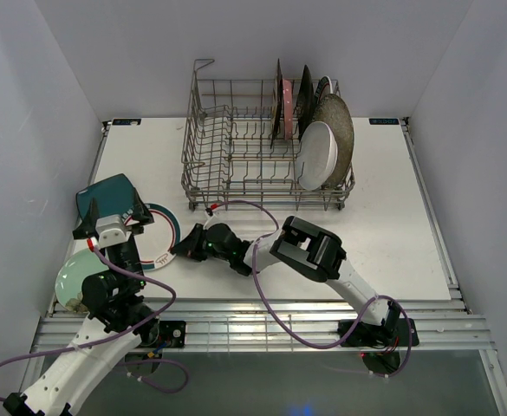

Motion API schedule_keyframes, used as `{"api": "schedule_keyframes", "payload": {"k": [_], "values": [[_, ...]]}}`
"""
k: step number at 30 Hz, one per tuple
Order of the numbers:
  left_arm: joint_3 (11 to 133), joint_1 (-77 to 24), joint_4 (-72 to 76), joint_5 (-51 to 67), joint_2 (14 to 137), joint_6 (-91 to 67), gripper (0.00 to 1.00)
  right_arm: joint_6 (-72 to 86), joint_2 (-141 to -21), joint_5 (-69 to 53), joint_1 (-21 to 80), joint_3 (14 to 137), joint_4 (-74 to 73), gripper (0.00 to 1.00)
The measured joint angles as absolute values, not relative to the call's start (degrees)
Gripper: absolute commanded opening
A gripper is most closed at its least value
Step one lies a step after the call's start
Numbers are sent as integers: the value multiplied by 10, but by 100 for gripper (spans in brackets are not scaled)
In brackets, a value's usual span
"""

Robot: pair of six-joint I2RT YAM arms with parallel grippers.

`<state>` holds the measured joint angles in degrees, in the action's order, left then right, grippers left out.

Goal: Load the plates into the dish rack
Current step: Pick up the plate at the center of the board.

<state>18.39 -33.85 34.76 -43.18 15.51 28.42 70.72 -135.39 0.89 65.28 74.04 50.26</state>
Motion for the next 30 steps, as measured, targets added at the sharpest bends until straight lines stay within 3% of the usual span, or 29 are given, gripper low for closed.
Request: {"api": "schedule_keyframes", "payload": {"k": [11,30], "values": [[184,-338,347,-432,155,284,98,705,-1340,11,653,685,571,8],[184,-338,345,-432,145,279,98,585,-1270,76,651,621,565,8]]}}
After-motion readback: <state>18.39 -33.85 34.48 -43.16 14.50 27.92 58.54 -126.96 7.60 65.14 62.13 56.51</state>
